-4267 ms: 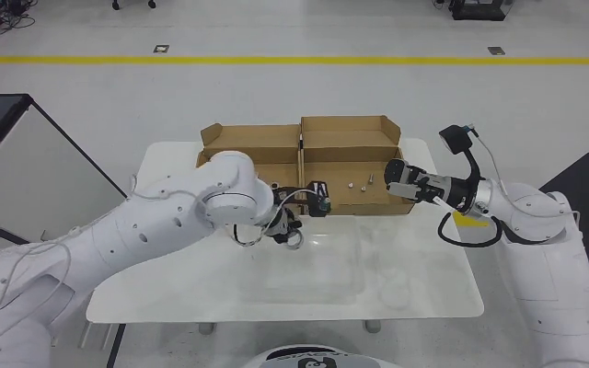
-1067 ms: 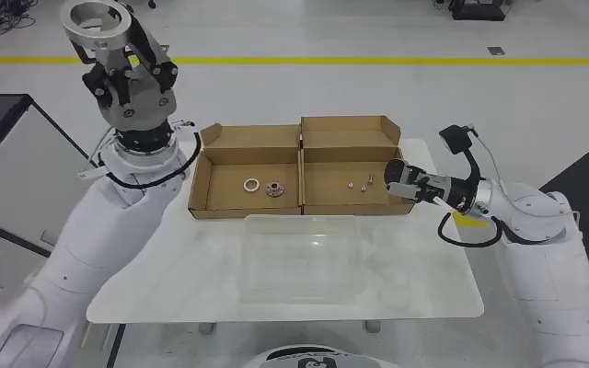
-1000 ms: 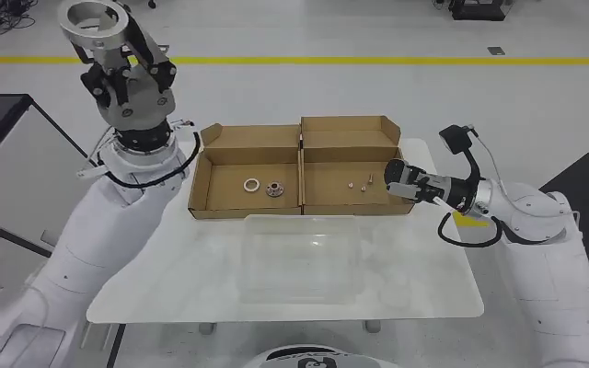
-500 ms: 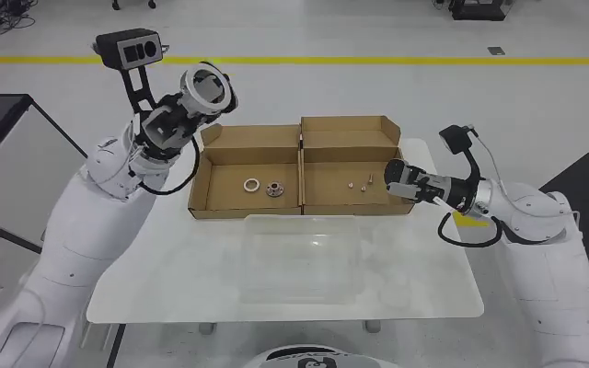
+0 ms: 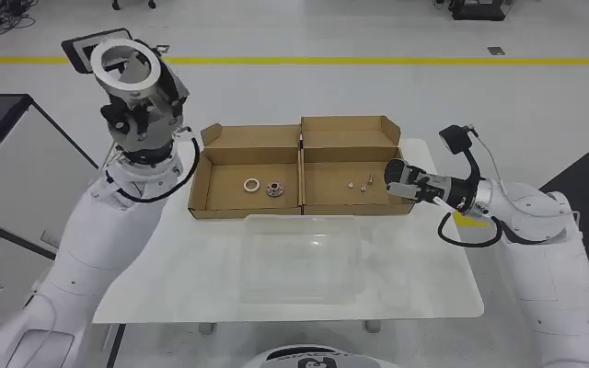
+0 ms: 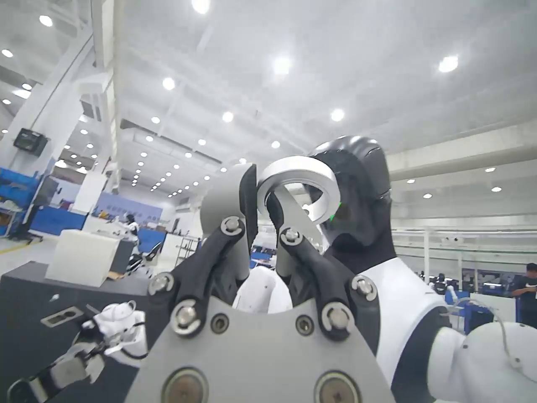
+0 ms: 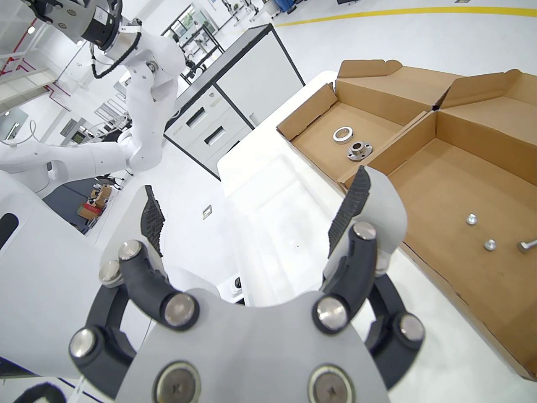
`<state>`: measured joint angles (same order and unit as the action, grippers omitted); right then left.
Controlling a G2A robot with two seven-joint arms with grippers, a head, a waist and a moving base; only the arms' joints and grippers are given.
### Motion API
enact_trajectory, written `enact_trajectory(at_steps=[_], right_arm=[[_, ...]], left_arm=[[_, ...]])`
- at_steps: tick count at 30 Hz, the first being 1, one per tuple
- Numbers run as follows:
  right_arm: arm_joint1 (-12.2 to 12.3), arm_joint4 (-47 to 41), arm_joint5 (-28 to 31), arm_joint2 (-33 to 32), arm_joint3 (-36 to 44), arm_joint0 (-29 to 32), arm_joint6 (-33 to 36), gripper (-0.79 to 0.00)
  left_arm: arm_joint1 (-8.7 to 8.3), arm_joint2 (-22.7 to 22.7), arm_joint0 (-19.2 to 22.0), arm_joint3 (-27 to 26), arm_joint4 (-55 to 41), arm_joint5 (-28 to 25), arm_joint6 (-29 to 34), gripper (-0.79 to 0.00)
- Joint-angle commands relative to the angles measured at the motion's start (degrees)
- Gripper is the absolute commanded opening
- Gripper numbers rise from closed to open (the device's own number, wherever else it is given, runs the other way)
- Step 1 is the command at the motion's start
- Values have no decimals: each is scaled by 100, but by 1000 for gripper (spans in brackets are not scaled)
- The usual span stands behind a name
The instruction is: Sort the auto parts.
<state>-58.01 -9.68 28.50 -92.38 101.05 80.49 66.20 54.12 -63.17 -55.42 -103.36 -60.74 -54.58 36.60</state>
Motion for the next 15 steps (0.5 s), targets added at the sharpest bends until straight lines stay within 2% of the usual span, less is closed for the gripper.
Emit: enact_trajectory(at_steps=[1,7,10,15], right_arm=[[0,0,0,0,0,0,0,0],[0,0,0,0,0,0,0,0],[0,0,0,0,0,0,0,0],[0,0,0,0,0,0,0,0]], left_arm=[[26,-34,8,44,-91,19,136,-785],[47,-168,40,239,528,230,680,-785],[40,-271,54,335,1216,407,957,-785],[47,-368,34,299,1953,591,1086,-785]])
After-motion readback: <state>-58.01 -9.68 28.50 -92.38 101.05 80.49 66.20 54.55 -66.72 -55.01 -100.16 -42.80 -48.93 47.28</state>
